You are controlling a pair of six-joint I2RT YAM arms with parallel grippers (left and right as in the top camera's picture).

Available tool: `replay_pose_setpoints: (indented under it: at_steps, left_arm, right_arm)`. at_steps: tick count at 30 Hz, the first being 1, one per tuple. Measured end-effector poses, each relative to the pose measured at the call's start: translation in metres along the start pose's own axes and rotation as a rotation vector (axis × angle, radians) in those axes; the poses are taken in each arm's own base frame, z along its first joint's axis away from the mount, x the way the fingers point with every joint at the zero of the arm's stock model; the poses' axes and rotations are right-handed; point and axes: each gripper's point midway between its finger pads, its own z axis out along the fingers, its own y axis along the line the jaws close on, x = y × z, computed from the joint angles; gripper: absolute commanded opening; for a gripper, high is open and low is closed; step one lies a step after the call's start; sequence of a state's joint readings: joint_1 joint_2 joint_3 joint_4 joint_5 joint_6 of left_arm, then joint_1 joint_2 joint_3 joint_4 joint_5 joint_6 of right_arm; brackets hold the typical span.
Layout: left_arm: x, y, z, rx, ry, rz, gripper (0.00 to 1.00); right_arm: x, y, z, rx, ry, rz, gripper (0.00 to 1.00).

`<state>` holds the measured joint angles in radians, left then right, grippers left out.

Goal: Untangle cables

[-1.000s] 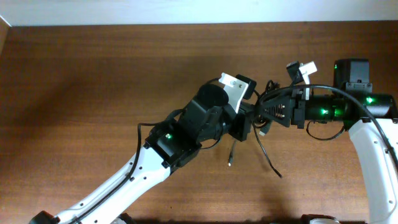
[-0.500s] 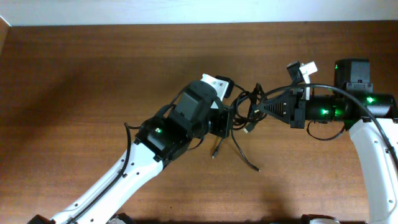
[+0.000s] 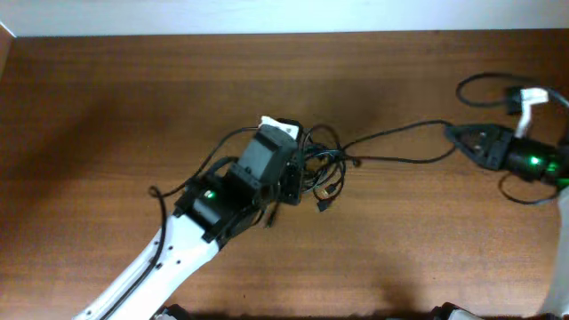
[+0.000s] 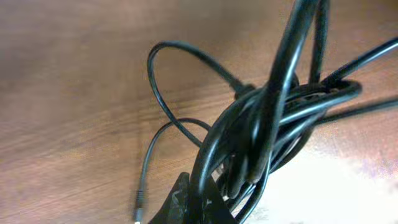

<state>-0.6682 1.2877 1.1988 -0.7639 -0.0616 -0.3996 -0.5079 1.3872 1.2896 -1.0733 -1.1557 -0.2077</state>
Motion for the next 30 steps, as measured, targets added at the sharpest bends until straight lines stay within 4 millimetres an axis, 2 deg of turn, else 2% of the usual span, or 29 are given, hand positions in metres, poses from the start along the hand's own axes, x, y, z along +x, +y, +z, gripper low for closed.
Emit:
replay_pose_setpoints:
  at_steps: [1, 3, 4, 5, 7, 8, 9, 11, 15, 18, 22, 24, 25, 26, 27, 28, 30]
  left_arm:
    - [-0.004, 0.002, -0.007, -0.009, -0.026, -0.001, 0.00]
    - [-0.016, 0.011, -0.030, -0.041, -0.114, -0.009, 0.00]
    - [-0.023, 0.014, -0.043, -0.045, -0.161, -0.017, 0.00]
    - [-0.033, 0.015, -0.061, -0.034, -0.232, -0.026, 0.00]
    - [-0.045, 0.013, -0.083, -0.009, -0.318, -0.039, 0.00]
    - [-0.050, 0.012, -0.091, 0.003, -0.351, -0.043, 0.00]
    - [-0.054, 0.010, -0.097, 0.015, -0.378, -0.047, 0.00]
    - [-0.052, 0.006, -0.097, 0.040, -0.368, -0.042, 0.00]
    - [-0.040, -0.017, -0.095, 0.171, -0.301, 0.022, 0.00]
    - [-0.021, -0.029, -0.092, 0.243, -0.215, 0.062, 0.00]
    - [-0.010, -0.046, -0.087, 0.329, -0.150, 0.086, 0.00]
    - [-0.011, -0.074, -0.072, 0.412, -0.130, 0.122, 0.00]
    - [-0.011, -0.097, -0.059, 0.472, -0.117, 0.154, 0.00]
    - [-0.008, -0.109, -0.053, 0.503, -0.103, 0.166, 0.00]
    - [-0.005, -0.123, -0.050, 0.536, -0.097, 0.181, 0.00]
    - [-0.001, -0.131, -0.050, 0.555, -0.085, 0.192, 0.00]
    - [0.001, -0.134, -0.051, 0.564, -0.081, 0.191, 0.00]
  right_arm:
    - [0.000, -0.014, -0.010, 0.060, -0.014, 0.037, 0.27]
    - [0.000, -0.040, -0.033, 0.168, -0.057, 0.112, 0.53]
    - [0.001, -0.043, -0.037, 0.181, -0.062, 0.130, 0.64]
    - [0.003, -0.044, -0.038, 0.182, -0.059, 0.140, 0.68]
    - [0.010, -0.039, -0.037, 0.166, -0.037, 0.165, 0.77]
    - [0.019, -0.029, -0.035, 0.121, -0.010, 0.152, 0.80]
    - [0.024, -0.014, -0.034, 0.054, -0.003, 0.119, 0.80]
    - [0.051, 0.019, -0.032, -0.059, 0.070, 0.075, 0.80]
    - [0.090, 0.077, 0.009, -0.255, 0.276, -0.208, 0.80]
    - [0.123, 0.120, 0.031, -0.419, 0.415, -0.312, 0.80]
    - [0.133, 0.141, 0.036, -0.504, 0.440, -0.333, 0.80]
    - [0.133, 0.146, 0.041, -0.532, 0.431, -0.376, 0.80]
    - [0.133, 0.145, 0.041, -0.533, 0.427, -0.384, 0.80]
    - [0.132, 0.145, 0.042, -0.533, 0.425, -0.390, 0.80]
    - [0.131, 0.145, 0.043, -0.534, 0.420, -0.401, 0.73]
    - [0.131, 0.144, 0.043, -0.533, 0.418, -0.407, 0.61]
    - [0.131, 0.144, 0.043, -0.534, 0.416, -0.410, 0.39]
